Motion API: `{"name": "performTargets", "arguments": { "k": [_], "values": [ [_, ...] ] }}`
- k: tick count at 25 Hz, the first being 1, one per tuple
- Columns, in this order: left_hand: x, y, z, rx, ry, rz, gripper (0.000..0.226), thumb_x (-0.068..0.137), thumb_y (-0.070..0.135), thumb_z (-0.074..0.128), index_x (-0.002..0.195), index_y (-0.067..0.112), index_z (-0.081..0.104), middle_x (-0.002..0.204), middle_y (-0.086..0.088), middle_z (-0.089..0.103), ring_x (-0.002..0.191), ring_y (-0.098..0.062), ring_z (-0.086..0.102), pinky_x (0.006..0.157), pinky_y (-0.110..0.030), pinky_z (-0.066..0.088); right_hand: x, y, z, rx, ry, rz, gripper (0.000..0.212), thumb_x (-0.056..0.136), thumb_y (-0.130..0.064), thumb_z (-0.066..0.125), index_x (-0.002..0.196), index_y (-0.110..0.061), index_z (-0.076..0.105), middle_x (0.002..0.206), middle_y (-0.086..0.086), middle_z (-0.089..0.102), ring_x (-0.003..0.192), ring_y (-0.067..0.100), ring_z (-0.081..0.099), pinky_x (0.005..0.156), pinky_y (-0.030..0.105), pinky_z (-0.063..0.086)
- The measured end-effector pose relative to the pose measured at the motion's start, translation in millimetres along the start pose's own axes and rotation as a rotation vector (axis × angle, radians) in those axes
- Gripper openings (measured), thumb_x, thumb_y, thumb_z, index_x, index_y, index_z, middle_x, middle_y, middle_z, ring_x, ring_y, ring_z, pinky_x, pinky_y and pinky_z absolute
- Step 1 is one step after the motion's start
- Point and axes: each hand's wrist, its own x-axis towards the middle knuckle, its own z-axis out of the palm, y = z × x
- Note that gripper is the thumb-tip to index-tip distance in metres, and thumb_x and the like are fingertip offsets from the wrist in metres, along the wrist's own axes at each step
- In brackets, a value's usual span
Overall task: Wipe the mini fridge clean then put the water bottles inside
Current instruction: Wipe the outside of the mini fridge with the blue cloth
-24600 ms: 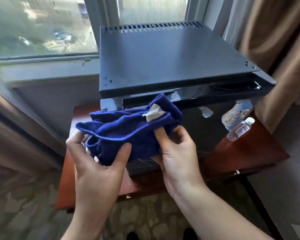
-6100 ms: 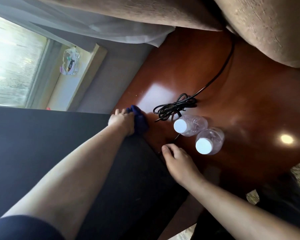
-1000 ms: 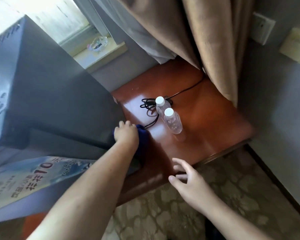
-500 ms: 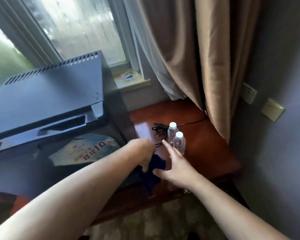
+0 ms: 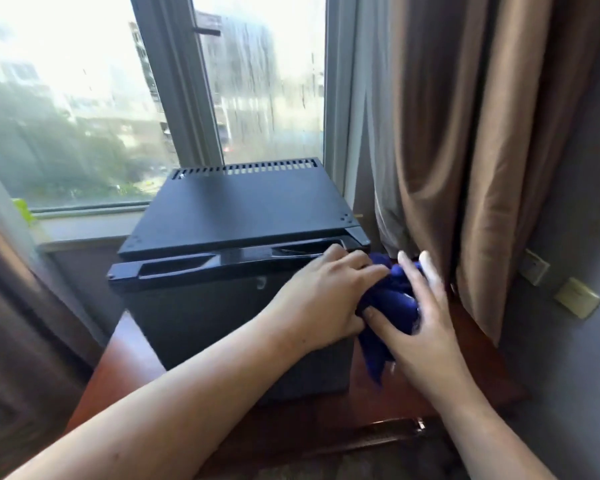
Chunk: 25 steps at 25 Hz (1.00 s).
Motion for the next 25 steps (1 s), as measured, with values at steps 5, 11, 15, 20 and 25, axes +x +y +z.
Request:
{"name": "performTargets", "arguments": {
  "k": [5,11,15,20,25],
  "values": [
    [-79,-69,-32,-0.099,0.163,-0.266,0.07,0.074,0.034,0.069,0.142,0.03,0.056,0.13,0.011,0.062,0.113,-0.02,0.053,0.102,-0.034,0.047,13,-74,61,-0.397,-0.001,-0.173,0.093,0.071,-0.074,0.061,0.154,-0.038,0.038,0.171,0.005,0.01,0.158,0.023,0.006,0.125,0.045,0.015],
    [-158,-133,-40,-0.131,0.182,-0.464,0.074,0.079,0.035,0.069,0.15,0.032,0.047,0.142,0.015,0.055,0.127,-0.017,0.049,0.106,-0.03,0.046,19,-129,148,-0.618,-0.322,-0.283,0.073,0.096,-0.063,0.043,0.159,-0.028,0.031,0.166,-0.007,0.032,0.158,0.014,0.009,0.126,0.051,-0.006],
    [-176,-161,-54,-0.068,0.21,-0.582,0.074,0.075,0.048,0.057,0.148,0.04,0.045,0.139,0.021,0.056,0.127,-0.011,0.05,0.102,-0.029,0.048,33,-155,188,-0.537,-0.468,-0.269,0.062,0.102,-0.053,0.035,0.158,-0.028,0.029,0.161,-0.008,0.042,0.153,0.007,0.025,0.127,0.048,-0.01],
    [-170,-206,-66,-0.197,0.138,-0.638,0.064,0.073,0.049,0.058,0.136,0.045,0.05,0.119,0.021,0.062,0.11,-0.009,0.055,0.093,-0.033,0.051,71,-175,219,-0.545,-0.66,-0.236,0.045,0.106,-0.045,0.024,0.148,-0.039,0.036,0.154,-0.011,0.048,0.146,0.011,0.038,0.126,0.051,-0.006],
    [-134,-273,-81,-0.311,0.002,-0.604,0.034,0.073,0.038,0.063,0.108,0.039,0.066,0.087,0.015,0.071,0.082,-0.004,0.065,0.074,-0.026,0.053,138,-183,248,-0.6,-0.834,-0.161,0.051,0.107,-0.046,0.017,0.151,-0.03,0.034,0.15,0.004,0.053,0.142,0.027,0.045,0.125,0.057,-0.003]
  ]
}}
